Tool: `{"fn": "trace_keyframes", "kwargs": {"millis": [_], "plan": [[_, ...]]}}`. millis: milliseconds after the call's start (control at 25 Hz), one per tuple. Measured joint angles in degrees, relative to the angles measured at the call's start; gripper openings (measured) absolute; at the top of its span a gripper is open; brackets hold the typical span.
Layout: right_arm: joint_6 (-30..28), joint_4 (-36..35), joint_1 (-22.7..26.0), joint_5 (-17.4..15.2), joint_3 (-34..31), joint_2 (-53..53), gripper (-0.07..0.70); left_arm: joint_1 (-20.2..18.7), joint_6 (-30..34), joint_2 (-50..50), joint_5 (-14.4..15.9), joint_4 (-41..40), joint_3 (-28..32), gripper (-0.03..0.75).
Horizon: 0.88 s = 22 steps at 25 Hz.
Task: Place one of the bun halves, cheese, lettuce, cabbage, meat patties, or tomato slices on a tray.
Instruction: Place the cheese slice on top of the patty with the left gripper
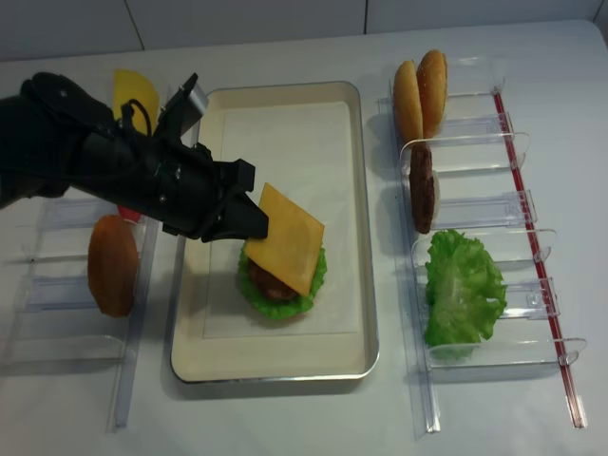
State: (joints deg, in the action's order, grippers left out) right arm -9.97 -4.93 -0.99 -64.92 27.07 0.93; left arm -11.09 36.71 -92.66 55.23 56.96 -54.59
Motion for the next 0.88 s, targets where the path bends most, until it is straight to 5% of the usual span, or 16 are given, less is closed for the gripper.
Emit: {"fn": "trace_keyframes", "kwargs": {"millis": [880], "plan": [[0.0,0.0,0.0,0.0,0.0,0.0,0.245,0.0,-3.3,-2.5,-0.6,-3.1,0.0,-0.004]]}}
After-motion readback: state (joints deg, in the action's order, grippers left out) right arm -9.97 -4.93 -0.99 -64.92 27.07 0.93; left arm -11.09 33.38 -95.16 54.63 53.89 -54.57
